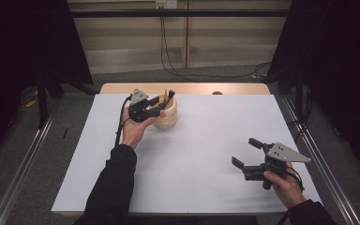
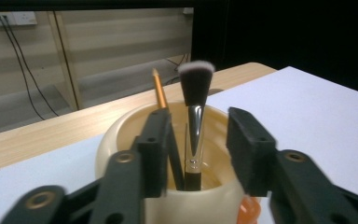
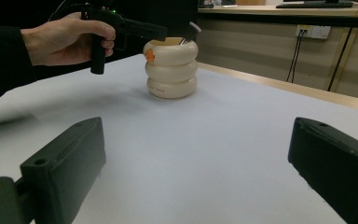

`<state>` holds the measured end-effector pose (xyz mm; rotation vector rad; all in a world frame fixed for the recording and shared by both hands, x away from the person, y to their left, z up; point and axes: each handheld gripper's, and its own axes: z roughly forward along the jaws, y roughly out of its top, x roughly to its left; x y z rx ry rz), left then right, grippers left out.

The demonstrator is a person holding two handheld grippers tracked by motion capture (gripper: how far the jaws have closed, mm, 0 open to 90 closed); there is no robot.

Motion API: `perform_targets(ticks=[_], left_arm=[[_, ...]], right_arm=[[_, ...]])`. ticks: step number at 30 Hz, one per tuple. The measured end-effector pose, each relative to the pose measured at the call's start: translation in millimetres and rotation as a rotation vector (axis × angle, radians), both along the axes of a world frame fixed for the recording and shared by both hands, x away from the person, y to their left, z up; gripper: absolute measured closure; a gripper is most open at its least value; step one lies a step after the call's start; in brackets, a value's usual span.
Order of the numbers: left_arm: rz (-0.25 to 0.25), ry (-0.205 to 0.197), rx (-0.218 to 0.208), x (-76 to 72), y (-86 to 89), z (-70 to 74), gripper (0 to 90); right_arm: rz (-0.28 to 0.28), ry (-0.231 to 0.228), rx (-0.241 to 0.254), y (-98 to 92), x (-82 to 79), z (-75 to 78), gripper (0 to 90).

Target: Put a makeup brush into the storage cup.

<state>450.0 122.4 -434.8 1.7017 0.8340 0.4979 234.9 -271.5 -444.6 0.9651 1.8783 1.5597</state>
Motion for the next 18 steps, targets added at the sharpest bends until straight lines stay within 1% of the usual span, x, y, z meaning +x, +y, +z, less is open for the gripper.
perform_targets(ticks=[1,2,4,5,7,8,9,11,12,13,14,15,17,18], left_arm=[[0.0,0.001,-0.007,0.5,0.2,-0.1,51.7],[0.002,0.006,-0.024,0.6,-0.6,-0.1,48.8],[0.011,-0.001,-0.012,0.2,-0.9,0.5,43.5],[0.011,0.0,-0.021,0.4,-1.2,0.7,40.7],[0.021,0.0,-0.024,0.3,-1.7,1.1,35.5],[0.027,0.013,-0.025,0.4,-1.9,1.3,32.0],[0.03,0.015,-0.026,0.2,-1.9,1.3,28.2],[0.025,0.028,-0.025,0.5,-1.1,1.1,23.6],[0.03,0.04,-0.032,0.8,-0.6,0.9,20.0],[0.035,0.051,-0.028,1.0,-0.2,1.1,14.5],[0.038,0.052,-0.026,0.7,-0.2,1.3,11.1],[0.038,0.039,-0.023,0.3,-0.4,1.7,10.1],[0.033,0.035,-0.032,-0.6,-0.5,3.4,5.8],[0.01,0.024,-0.046,-1.4,-0.3,4.0,4.3]], right_arm=[[0.001,0.0,0.0,0.0,0.0,0.0,4.0],[0.001,-0.002,-0.001,-0.1,0.1,0.0,4.0],[0.001,0.003,0.001,0.1,-0.1,-0.2,4.0],[0.001,0.004,0.001,0.0,-0.1,-0.3,4.0],[-0.001,0.005,0.001,-0.5,0.0,-0.4,3.9],[-0.001,0.002,0.001,-0.6,0.2,-0.5,4.0],[0.001,0.004,0.006,-0.7,0.3,-0.7,3.9],[0.002,0.004,0.009,-1.2,0.5,-0.8,3.8],[0.0,0.007,0.008,-1.3,0.5,-0.8,3.8],[0.0,0.005,0.005,-1.7,0.8,-0.9,3.8],[0.001,0.005,0.006,-1.8,0.9,-1.1,3.7],[-0.002,0.004,0.007,-1.8,1.0,-1.2,3.7],[-0.001,0.005,0.01,-2.6,1.3,-1.5,3.6],[-0.004,0.009,0.013,-2.7,1.3,-1.7,3.6]])
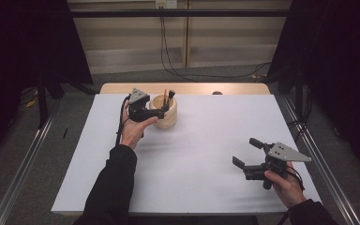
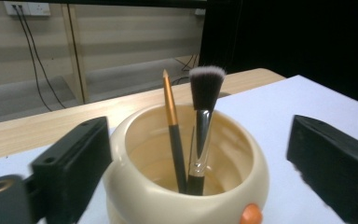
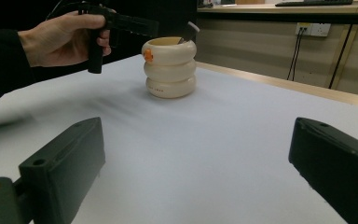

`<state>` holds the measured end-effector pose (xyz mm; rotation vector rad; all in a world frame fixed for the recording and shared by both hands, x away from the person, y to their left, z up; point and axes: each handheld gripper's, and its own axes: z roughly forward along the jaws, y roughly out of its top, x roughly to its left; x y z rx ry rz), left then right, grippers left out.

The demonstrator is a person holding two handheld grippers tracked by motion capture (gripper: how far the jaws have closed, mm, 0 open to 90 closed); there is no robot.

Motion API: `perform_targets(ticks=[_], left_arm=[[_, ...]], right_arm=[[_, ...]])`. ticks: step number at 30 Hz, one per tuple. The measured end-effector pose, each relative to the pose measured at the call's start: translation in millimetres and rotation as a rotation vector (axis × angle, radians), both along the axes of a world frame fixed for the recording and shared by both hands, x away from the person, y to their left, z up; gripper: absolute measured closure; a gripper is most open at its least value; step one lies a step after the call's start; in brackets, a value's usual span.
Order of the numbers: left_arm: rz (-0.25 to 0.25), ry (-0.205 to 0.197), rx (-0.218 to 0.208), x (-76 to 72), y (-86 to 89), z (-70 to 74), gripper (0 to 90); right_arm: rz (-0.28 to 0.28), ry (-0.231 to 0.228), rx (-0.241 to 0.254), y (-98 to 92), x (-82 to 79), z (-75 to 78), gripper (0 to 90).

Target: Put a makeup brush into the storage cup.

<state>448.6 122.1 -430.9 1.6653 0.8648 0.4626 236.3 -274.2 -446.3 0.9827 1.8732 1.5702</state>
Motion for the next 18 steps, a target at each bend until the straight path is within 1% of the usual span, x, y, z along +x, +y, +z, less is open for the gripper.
perform_targets(ticks=[1,4,5,6,7,9,11,13,14,15,16,17,18], left_arm=[[-0.006,-0.002,0.003,-0.8,-0.4,1.0,2.9],[-0.002,-0.019,0.001,-1.6,-1.3,2.9,2.5],[0.001,-0.02,-0.009,-1.9,-1.5,3.5,2.6],[-0.009,-0.02,-0.004,-2.1,-0.7,3.9,2.6],[-0.008,-0.021,-0.004,-2.3,-0.6,4.4,2.6],[-0.003,-0.009,0.005,-3.9,0.8,6.2,2.5],[-0.005,-0.001,-0.008,-4.8,3.3,8.2,2.5],[0.006,-0.006,-0.008,-6.8,4.9,10.7,2.6],[0.002,-0.005,-0.015,-7.9,4.9,11.5,2.5],[0.001,-0.009,-0.006,-10.1,6.0,13.6,2.6],[-0.003,-0.01,-0.015,-12.3,5.8,14.7,2.5],[-0.01,-0.016,-0.014,-14.6,6.5,16.1,2.5],[-0.006,-0.029,-0.01,-16.9,7.0,17.3,2.5]], right_arm=[[-0.001,0.004,0.005,-0.5,0.6,-0.4,3.6],[0.004,0.008,0.004,-1.3,1.4,-0.7,3.6],[0.003,0.01,0.004,-1.3,1.4,-0.9,3.5],[-0.002,0.011,0.007,-1.0,1.5,-1.0,3.5],[-0.001,0.01,0.008,-1.1,1.5,-1.0,3.5],[-0.005,0.012,0.011,-1.1,1.5,-1.0,3.5],[-0.009,0.012,0.013,-0.9,1.9,-1.0,3.5],[0.001,0.007,0.008,-1.0,1.8,-0.9,3.4],[0.002,0.005,0.008,-0.9,2.0,-0.9,3.4],[0.002,0.006,0.007,-0.8,2.0,-0.8,3.4],[0.002,0.007,0.007,-0.4,2.1,-0.8,3.4],[0.001,0.006,0.01,0.2,2.3,-0.8,3.4],[0.002,0.007,0.009,0.3,2.2,-0.8,3.4]])
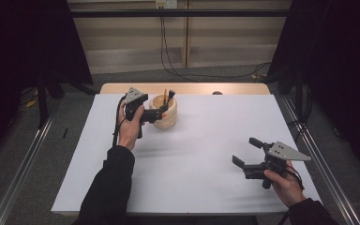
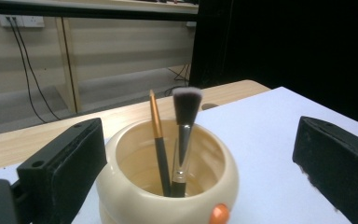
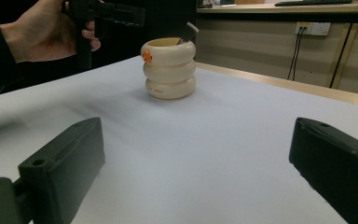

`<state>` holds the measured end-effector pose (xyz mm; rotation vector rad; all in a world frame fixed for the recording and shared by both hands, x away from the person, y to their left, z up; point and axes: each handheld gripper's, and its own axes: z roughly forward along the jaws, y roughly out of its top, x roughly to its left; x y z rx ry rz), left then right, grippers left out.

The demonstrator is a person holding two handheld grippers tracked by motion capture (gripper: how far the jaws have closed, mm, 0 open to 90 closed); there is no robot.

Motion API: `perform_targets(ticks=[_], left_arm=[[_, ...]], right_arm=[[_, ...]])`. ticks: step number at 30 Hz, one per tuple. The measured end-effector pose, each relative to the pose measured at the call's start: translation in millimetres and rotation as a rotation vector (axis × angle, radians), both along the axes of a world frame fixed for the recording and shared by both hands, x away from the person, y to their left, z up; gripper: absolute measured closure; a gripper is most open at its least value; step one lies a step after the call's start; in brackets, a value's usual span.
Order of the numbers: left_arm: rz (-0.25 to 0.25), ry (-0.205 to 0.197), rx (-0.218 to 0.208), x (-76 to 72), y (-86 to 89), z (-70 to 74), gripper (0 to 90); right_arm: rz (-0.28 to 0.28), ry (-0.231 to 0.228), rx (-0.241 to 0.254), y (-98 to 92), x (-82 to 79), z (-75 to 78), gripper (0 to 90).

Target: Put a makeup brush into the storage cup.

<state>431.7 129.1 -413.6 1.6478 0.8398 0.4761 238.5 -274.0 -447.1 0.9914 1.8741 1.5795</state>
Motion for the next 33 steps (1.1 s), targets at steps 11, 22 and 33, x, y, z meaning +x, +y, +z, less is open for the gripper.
perform_targets(ticks=[11,22,33], left_arm=[[-0.013,-0.017,-0.006,-20.5,7.6,13.4,2.1],[-0.027,-0.045,0.026,-44.7,10.2,20.9,2.3],[-0.031,-0.072,-0.014,-73.1,22.0,21.0,2.0]], right_arm=[[-0.01,-0.008,-0.001,0.7,-2.4,1.4,3.4],[-0.016,-0.006,0.0,0.3,-2.8,1.6,3.3],[-0.011,-0.006,0.001,0.9,-3.3,1.9,3.3]])
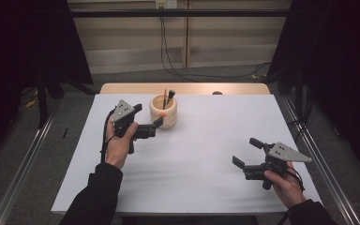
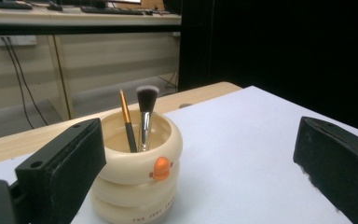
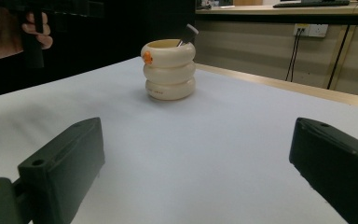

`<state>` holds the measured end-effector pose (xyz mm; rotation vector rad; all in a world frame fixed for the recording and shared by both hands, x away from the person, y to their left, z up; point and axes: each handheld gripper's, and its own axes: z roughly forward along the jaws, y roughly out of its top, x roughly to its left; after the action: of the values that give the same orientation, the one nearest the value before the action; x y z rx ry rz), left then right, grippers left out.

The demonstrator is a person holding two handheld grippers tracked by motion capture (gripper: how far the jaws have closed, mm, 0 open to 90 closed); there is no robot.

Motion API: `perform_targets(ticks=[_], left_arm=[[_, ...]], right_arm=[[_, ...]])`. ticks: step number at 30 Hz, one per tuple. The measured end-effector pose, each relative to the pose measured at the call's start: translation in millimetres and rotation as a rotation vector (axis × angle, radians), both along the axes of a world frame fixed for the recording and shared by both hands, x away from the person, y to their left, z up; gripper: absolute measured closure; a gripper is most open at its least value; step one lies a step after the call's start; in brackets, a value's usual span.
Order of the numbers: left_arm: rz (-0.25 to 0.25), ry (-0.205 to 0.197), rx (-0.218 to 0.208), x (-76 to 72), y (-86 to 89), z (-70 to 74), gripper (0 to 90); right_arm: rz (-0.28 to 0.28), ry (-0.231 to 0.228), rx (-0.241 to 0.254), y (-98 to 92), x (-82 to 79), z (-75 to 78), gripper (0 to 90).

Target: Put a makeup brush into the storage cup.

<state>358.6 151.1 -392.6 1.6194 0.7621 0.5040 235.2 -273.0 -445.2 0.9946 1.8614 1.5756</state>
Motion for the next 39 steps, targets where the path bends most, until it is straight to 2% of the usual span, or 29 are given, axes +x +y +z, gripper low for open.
perform_targets(ticks=[1,2,3,7,10,14,18,25,30,31,39], left_arm=[[-0.002,-0.01,0.006,-2.5,2.4,1.1,1.8],[0.003,0.002,-0.016,-5.9,3.0,1.6,1.5],[-0.003,-0.007,-0.005,-8.6,5.5,2.4,1.5],[-0.005,-0.002,-0.007,-20.8,9.8,2.0,1.5],[-0.016,-0.012,-0.003,-31.0,14.9,-0.2,1.5],[-0.004,-0.019,-0.012,-40.4,20.1,-4.0,1.5],[0.0,-0.032,0.017,-49.9,25.4,-7.3,1.5],[0.01,-0.043,0.026,-68.6,32.6,-9.4,1.5],[0.022,-0.026,0.01,-82.5,39.6,-18.3,1.5],[0.027,-0.02,0.025,-85.2,41.5,-20.0,1.5],[0.052,0.0,0.027,-108.9,50.6,-34.2,1.5]], right_arm=[[0.0,0.001,0.001,0.1,-0.1,0.0,3.3],[0.001,0.001,-0.002,-0.2,0.0,0.0,3.3],[0.002,0.003,-0.001,-0.1,-0.1,0.1,3.3],[-0.001,-0.002,-0.001,0.4,0.0,0.2,2.9],[0.002,-0.003,-0.003,0.4,-0.2,0.3,2.1],[-0.006,0.0,0.0,0.4,-0.2,0.4,1.4],[-0.002,-0.003,-0.005,0.0,-0.5,0.5,0.9],[-0.005,0.0,-0.003,0.4,-0.6,0.5,0.9],[-0.007,0.001,-0.007,-0.4,-0.9,0.4,0.9],[-0.009,0.001,-0.006,-0.4,-0.7,0.3,0.9],[-0.014,-0.001,-0.004,0.1,-1.3,0.3,0.9]])
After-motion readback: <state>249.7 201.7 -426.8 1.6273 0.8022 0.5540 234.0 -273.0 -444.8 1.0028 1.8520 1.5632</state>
